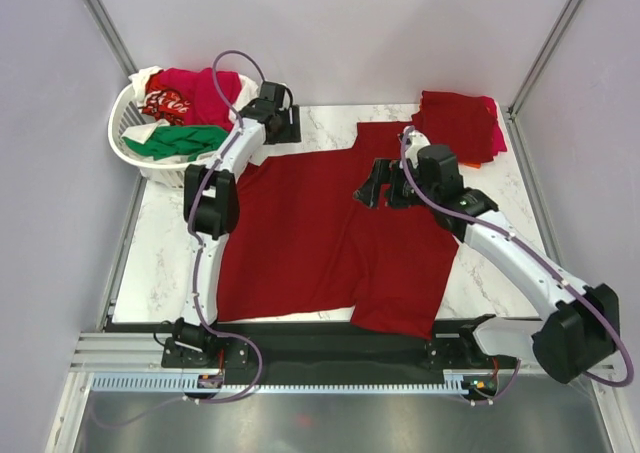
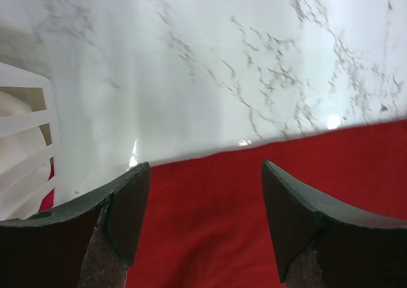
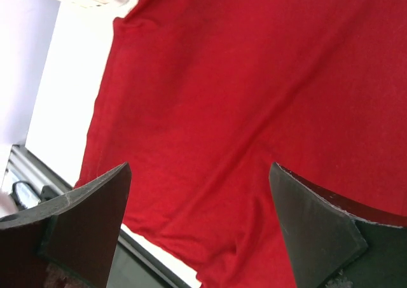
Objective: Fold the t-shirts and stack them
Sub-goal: Flatten the tshirt out, then fold the tshirt
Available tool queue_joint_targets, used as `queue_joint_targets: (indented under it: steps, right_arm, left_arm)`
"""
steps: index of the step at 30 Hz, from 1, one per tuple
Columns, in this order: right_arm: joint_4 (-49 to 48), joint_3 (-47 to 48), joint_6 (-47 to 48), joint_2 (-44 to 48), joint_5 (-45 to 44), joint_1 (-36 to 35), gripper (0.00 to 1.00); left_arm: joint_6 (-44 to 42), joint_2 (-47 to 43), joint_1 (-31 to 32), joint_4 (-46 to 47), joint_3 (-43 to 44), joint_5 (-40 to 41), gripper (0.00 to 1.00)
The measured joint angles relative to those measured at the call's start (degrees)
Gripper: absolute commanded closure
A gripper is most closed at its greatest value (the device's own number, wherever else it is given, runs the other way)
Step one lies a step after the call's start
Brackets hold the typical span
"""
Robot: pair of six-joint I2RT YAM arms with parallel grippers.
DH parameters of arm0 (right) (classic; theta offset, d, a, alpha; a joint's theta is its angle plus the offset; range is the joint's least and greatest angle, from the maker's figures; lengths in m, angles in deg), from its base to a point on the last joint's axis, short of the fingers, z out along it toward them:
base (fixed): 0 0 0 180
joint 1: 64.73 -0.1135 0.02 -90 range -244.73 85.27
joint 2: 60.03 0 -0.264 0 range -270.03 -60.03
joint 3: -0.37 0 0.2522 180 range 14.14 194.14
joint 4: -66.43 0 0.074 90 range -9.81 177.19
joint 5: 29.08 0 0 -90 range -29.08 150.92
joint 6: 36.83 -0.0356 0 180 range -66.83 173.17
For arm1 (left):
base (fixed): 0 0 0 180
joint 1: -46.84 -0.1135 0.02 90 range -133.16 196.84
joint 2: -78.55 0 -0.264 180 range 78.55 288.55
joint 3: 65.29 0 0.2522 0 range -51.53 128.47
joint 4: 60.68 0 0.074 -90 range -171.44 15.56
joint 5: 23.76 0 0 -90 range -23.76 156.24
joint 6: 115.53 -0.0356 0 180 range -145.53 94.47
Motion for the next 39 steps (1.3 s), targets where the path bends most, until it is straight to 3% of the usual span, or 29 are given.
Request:
queue_joint_targets:
  steps: [6,17,25,31,35,39]
  right_arm:
    - [1.73,-0.42,1.22,5.27,-0.11,-0.33,0.02]
    - [3.80,-0.46,2.80,0.46,-3.76,-1.07,0.02]
    - [3.91,-4.92,2.82,1.99,-5.22,-1.99,0.02]
    - [5.88,-8.52,2.86,7.08,-5.49,-2.38,0.02]
    - [9.46,-10.14,1.95,13.00,-11.52,-2.62,0.02]
    - [14.14,-14.08,-2.62,22.45,-19.10,-2.62,0.02]
  left_arm:
    - [-0.81,0.76,-4.48,-0.94,3.69,-6.27,0.20]
    - [-0.81,-2.40,-5.97,-0.46,3.74,-12.13,0.20]
    - [-0.66,-21.38,-6.10,-0.04,-14.99,-2.19,0.24]
    - [-0.61,-27.85,-2.40,0.61,-28.89,7.56,0.23]
    - [0.46,-33.42,0.26,-0.46,-40.70,10.56,0.22]
    - [2.93,-49.40,1.20,-2.23,-53.99,10.05,0.21]
